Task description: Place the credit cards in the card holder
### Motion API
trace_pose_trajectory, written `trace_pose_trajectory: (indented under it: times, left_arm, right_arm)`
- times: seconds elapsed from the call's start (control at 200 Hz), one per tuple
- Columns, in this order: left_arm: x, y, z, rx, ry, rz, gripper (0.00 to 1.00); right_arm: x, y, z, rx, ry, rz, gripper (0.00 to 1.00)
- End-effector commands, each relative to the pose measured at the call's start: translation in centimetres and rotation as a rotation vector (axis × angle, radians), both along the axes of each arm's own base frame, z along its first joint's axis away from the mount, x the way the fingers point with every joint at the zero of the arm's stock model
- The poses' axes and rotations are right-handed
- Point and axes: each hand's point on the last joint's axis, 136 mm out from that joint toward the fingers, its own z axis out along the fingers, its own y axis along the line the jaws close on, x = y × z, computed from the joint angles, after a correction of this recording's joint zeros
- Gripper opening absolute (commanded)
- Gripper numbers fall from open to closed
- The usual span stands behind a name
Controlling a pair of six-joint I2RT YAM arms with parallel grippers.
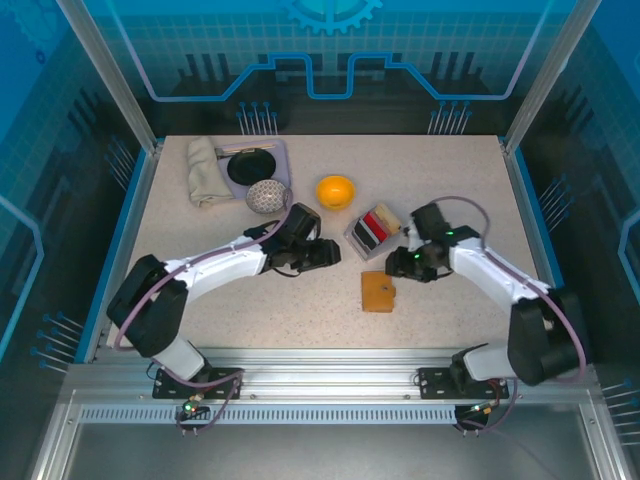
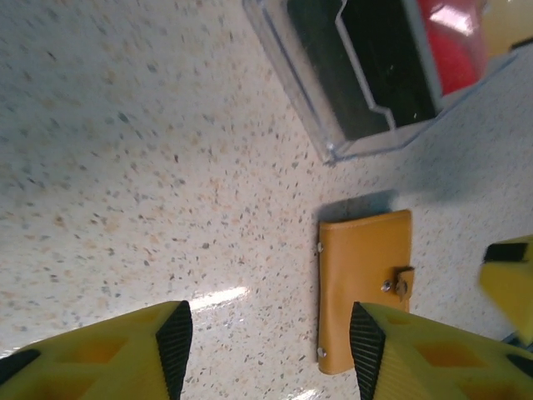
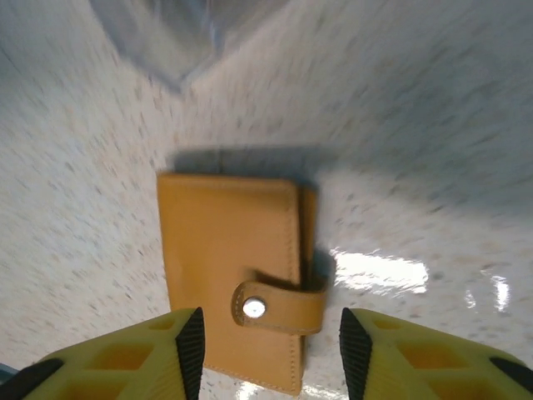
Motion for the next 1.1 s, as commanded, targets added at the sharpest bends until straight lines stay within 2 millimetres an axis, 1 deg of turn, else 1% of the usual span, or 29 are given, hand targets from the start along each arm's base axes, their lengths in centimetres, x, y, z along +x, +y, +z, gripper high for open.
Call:
trace_pose_trajectory:
  times: [0.0, 0.025, 0.09, 0.13, 0.195, 0.23, 0.32, 0.405, 0.47, 0.585, 0.725, 0.79, 0.92, 1.03, 1.095]
  left_arm:
    - [-1.0, -2.3, -1.5, -0.02, 0.079, -0.046, 0.54]
    - [-1.1, -2.7, -1.8, -0.025, 0.091, -0.043, 0.54]
    - [-1.3, -3.2, -2.4, -0.038, 0.111, -0.031, 0.54]
    - [-1.3, -3.2, -2.7, -0.043, 0.12, -0.017, 0.54]
    - [-1.4, -3.1, -3.0, -0.044, 0.127, 0.0, 0.54]
    - [-1.4, -3.0, -3.1, -0.044, 0.126, 0.005, 0.54]
    - [-1.4, -2.9, -3.3, -0.037, 0.129, 0.006, 0.53]
    - [-1.4, -2.8, -3.4, -0.031, 0.131, 0.007, 0.53]
    - [-1.3, -2.7, -3.5, -0.029, 0.133, 0.013, 0.53]
    - [-1.4, -2.5, -3.5, -0.032, 0.135, 0.02, 0.52]
    - [-1.5, -2.4, -3.6, -0.03, 0.135, 0.02, 0.52]
    - [-1.5, -2.4, -3.6, -0.03, 0.135, 0.02, 0.51]
    - [-1.5, -2.4, -3.6, -0.031, 0.133, 0.02, 0.51]
    - [-1.5, -2.4, -3.6, -0.028, 0.133, 0.018, 0.5]
    - [-1.5, -2.4, -3.7, -0.027, 0.135, 0.013, 0.51]
  right_arm:
    - [0.0, 1.4, -0.4, -0.12, 0.012, 0.057, 0.44]
    - [-0.2, 1.2, -0.8, -0.166, 0.027, 0.058, 0.43]
    - [-0.4, 0.8, -1.3, -0.271, 0.024, 0.07, 0.43]
    - [-0.4, 0.3, -1.5, -0.332, 0.023, 0.065, 0.44]
    - [-0.5, 0.0, -1.5, -0.379, 0.02, 0.07, 0.43]
    - [-0.5, 0.0, -1.6, -0.388, 0.021, 0.073, 0.43]
    - [-0.3, 1.2, -1.6, -0.354, 0.015, 0.107, 0.38]
    - [-0.3, 2.0, -1.5, -0.36, 0.015, 0.131, 0.38]
    - [-0.4, 2.3, -1.9, -0.378, 0.028, 0.14, 0.39]
    - [-0.6, 2.1, -2.5, -0.416, 0.044, 0.136, 0.35]
    - [-0.7, 1.4, -2.6, -0.47, 0.048, 0.13, 0.34]
    - [-0.7, 1.5, -2.7, -0.472, 0.052, 0.136, 0.28]
    - [-0.7, 1.6, -2.5, -0.468, 0.043, 0.143, 0.23]
    - [-0.6, 1.4, -2.1, -0.472, 0.032, 0.136, 0.09]
    - [-0.6, 1.2, -1.8, -0.481, 0.023, 0.132, 0.07]
